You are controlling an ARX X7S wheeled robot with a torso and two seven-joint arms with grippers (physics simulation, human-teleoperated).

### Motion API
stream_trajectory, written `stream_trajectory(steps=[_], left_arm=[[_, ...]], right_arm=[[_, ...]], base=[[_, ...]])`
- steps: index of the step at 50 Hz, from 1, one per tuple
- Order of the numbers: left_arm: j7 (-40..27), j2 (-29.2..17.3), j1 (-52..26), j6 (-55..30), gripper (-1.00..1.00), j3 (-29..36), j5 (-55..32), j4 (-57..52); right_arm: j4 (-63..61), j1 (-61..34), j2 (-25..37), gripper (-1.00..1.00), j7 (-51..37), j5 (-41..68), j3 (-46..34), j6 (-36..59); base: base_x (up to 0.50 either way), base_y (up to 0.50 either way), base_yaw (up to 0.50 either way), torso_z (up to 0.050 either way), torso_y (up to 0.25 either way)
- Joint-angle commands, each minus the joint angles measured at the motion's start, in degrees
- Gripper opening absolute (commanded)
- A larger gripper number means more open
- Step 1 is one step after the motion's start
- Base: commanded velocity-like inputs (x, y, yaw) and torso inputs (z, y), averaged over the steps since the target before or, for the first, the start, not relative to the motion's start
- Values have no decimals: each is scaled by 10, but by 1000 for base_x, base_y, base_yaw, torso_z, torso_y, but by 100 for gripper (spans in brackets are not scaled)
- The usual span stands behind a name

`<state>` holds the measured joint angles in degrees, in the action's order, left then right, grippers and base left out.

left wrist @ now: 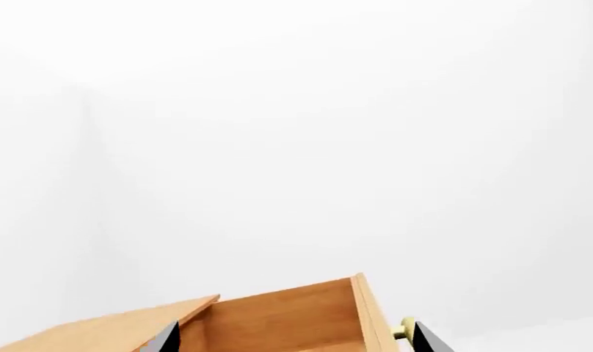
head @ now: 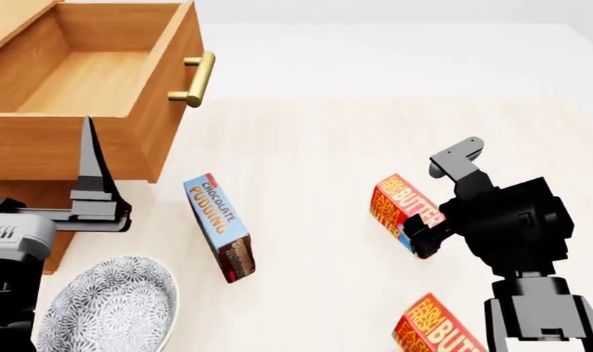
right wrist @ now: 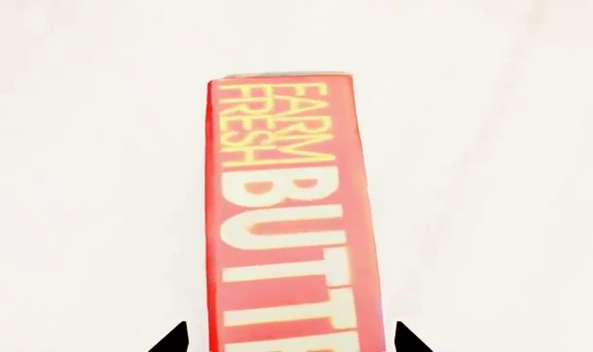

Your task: Put the butter at the front in the top drawer of the cabinet and close it.

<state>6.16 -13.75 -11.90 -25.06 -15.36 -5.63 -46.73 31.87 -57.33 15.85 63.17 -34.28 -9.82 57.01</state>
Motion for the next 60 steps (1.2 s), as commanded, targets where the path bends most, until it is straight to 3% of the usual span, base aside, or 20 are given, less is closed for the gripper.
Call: stream_trajectory(steps=[1, 21, 22, 60], left_arm=[[-5, -6, -1, -1, 100, 4, -2, 2], [-14, -10, -3, -4, 100, 1, -17, 3], [-14, -10, -3, -4, 100, 1, -18, 2], [-27, -18, 6, -3, 100, -2, -40, -7]], right_arm=[[-4, 3, 1, 100, 0, 3, 0, 2], [-15, 9, 3, 100, -2, 9, -1, -4], [-14, 8, 2, -100, -8, 10, 2, -5], [-62, -16, 0, -100, -55, 27, 35, -34]], base=[[0, 0, 0, 36, -176], [0, 0, 0, 26, -125], [0, 0, 0, 0, 0], [0, 0, 0, -1, 25]])
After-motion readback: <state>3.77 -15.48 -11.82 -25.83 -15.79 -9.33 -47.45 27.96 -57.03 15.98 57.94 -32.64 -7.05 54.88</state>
